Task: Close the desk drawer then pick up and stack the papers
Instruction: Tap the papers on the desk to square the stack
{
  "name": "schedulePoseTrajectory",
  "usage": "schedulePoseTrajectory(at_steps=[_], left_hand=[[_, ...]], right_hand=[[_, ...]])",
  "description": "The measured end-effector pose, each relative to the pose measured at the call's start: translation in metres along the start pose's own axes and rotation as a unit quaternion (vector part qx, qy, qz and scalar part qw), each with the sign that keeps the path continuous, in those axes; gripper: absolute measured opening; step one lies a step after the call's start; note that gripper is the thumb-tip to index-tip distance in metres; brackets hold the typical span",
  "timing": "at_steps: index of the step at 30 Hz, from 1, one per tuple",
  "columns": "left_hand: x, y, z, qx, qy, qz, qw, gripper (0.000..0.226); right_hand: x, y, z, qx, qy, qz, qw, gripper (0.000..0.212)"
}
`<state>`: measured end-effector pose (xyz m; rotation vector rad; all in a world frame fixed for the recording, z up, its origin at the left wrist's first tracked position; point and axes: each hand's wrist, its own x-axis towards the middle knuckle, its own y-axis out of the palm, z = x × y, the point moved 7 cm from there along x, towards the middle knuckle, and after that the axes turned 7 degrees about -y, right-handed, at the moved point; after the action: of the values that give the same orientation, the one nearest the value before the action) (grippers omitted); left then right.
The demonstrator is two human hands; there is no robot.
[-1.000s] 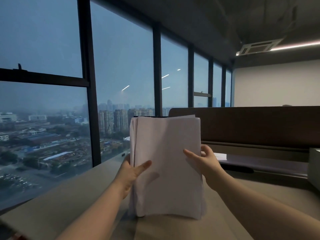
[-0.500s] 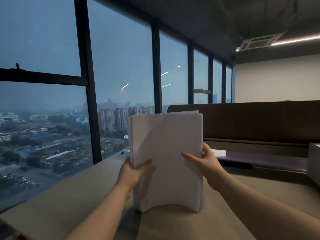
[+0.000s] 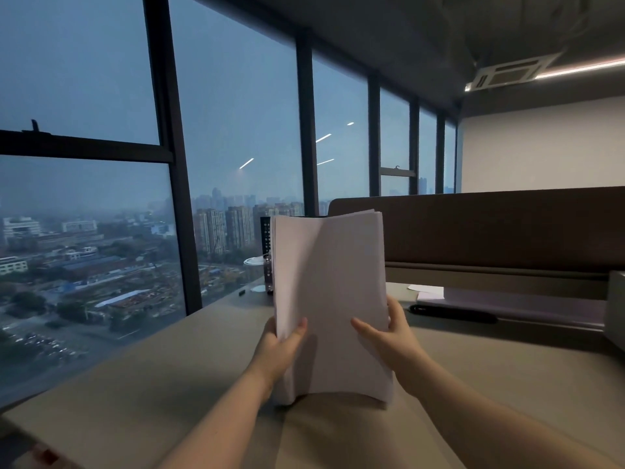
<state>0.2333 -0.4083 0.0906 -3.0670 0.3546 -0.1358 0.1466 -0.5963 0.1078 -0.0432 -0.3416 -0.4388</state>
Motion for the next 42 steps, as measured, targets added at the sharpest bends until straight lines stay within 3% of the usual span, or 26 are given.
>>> schedulePoseTrajectory(at_steps=[5, 8, 15, 18, 21, 26, 28, 32, 37, 40, 42], left_hand=[[0.008, 0.006, 0.026, 0.088, -0.059, -0.02, 0.994, 0.047], [0.01, -0.001, 0.032, 0.088, -0.058, -0.05, 0.993, 0.038], [0.037, -0.029, 0.041, 0.135, -0.029, -0.105, 0.985, 0.036], [0.049, -0.045, 0.04, 0.157, -0.058, -0.117, 0.979, 0.035], [0.063, -0.066, 0.041, 0.22, -0.1, -0.149, 0.959, 0.034], [0.081, -0.094, 0.05, 0.232, -0.123, -0.181, 0.948, 0.022], [0.088, -0.1, 0.054, 0.261, -0.113, -0.188, 0.94, 0.016], [0.101, -0.105, 0.067, 0.291, -0.106, -0.214, 0.926, 0.029], [0.114, -0.107, 0.071, 0.357, -0.088, -0.242, 0.898, 0.026], [0.119, -0.108, 0.072, 0.386, -0.084, -0.248, 0.884, 0.028], [0.12, -0.107, 0.072, 0.404, -0.084, -0.251, 0.876, 0.03]], right_hand=[[0.0, 0.0, -0.025, -0.097, 0.031, -0.013, 0.995, 0.037], [-0.002, -0.005, -0.041, -0.136, 0.045, -0.036, 0.989, 0.024], [0.0, 0.009, -0.061, -0.156, 0.067, -0.058, 0.984, 0.02], [-0.001, 0.026, -0.075, -0.121, 0.115, -0.053, 0.985, 0.028], [0.001, 0.045, -0.089, -0.087, 0.164, -0.063, 0.981, 0.022], [0.019, 0.077, -0.101, -0.08, 0.22, -0.057, 0.97, 0.022], [0.029, 0.086, -0.102, -0.104, 0.219, -0.033, 0.97, 0.033], [0.043, 0.098, -0.095, -0.208, 0.181, 0.023, 0.961, 0.034], [0.052, 0.092, -0.089, -0.4, 0.148, 0.065, 0.902, 0.034], [0.059, 0.096, -0.095, -0.492, 0.182, 0.132, 0.841, 0.04], [0.063, 0.097, -0.097, -0.512, 0.188, 0.144, 0.826, 0.041]])
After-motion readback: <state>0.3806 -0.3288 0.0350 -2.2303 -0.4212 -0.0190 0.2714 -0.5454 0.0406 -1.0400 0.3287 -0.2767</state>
